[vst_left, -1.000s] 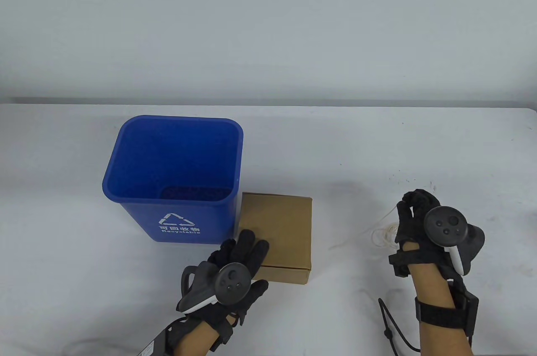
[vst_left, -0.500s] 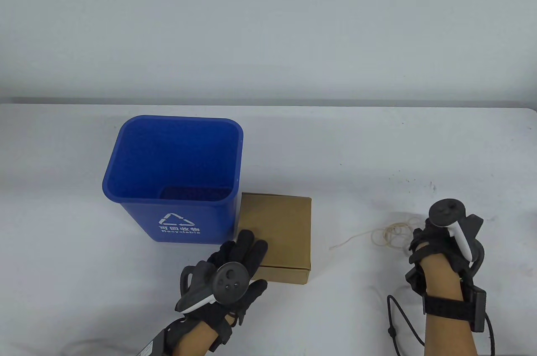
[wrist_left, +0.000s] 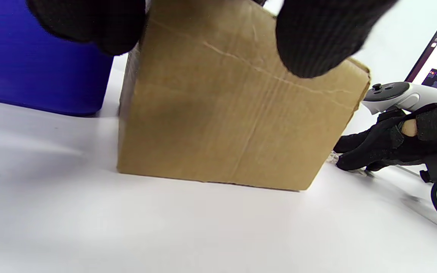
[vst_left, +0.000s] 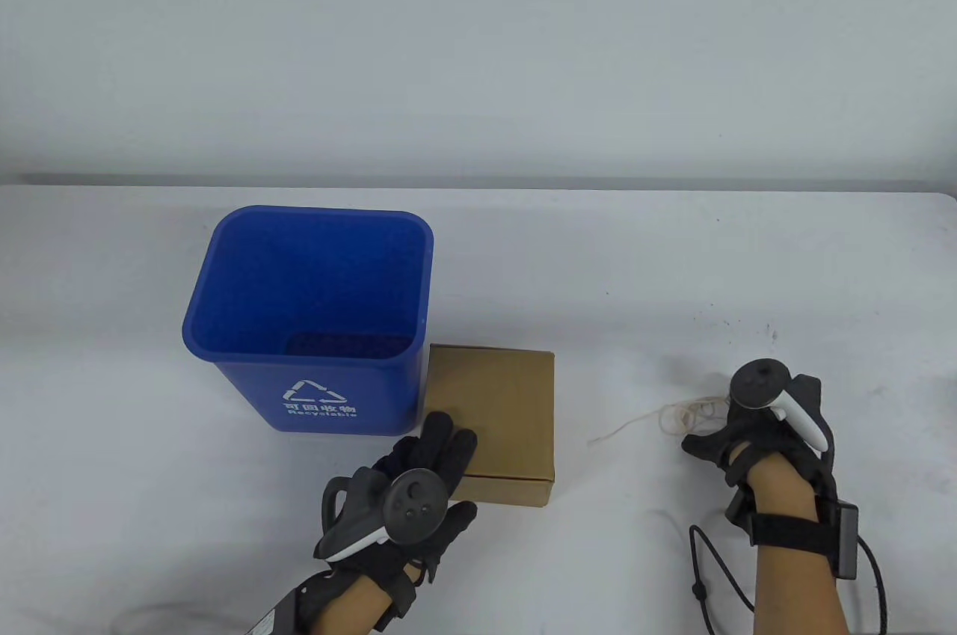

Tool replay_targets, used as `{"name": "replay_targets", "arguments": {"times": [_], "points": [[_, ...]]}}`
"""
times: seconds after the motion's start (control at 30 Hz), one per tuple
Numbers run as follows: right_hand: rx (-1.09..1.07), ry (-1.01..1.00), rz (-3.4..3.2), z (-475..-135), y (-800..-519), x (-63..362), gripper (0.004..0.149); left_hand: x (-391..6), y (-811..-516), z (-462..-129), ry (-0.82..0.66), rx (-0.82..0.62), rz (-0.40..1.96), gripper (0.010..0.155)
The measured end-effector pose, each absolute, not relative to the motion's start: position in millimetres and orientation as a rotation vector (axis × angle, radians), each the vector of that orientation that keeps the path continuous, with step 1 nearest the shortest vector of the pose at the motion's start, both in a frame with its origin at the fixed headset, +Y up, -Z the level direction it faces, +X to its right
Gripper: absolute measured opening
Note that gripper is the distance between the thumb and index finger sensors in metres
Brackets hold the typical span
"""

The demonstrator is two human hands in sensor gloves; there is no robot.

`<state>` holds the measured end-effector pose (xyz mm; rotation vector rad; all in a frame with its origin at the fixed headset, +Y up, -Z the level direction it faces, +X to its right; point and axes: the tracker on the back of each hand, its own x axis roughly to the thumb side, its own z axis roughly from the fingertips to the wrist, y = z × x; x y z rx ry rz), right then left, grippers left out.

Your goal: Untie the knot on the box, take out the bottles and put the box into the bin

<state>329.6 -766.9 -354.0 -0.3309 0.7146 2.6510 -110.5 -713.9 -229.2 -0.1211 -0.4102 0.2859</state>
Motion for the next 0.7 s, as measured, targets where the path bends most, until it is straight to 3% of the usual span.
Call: {"name": "replay_targets", "arguments": {"times": [0.1,0.37,0.5,0.57,0.7], "points": [[-0.312,0.724,2.688,-355.9,-764.0,325.6,0.099,-109.4,-713.6,-228.2,-0.406,-0.117,0.278,0.084],[-0.380,0.476,2.786,-363.2,-755.2,322.3,0.077,-108.2,-713.3,-227.5,-0.399,-0.120,0.280,0.084],[-0.363,0.382,2.841,-366.6,-750.5,311.7,0.057,-107.8,-713.5,-227.4,-0.397,-0.122,0.281,0.084],[-0.364,0.324,2.879,-368.5,-749.0,303.3,0.036,-107.9,-713.6,-227.5,-0.396,-0.124,0.285,0.084],[-0.412,0.361,2.999,-370.3,-745.7,287.7,0.033,-108.1,-713.4,-227.8,-0.395,-0.122,0.291,0.083]]}}
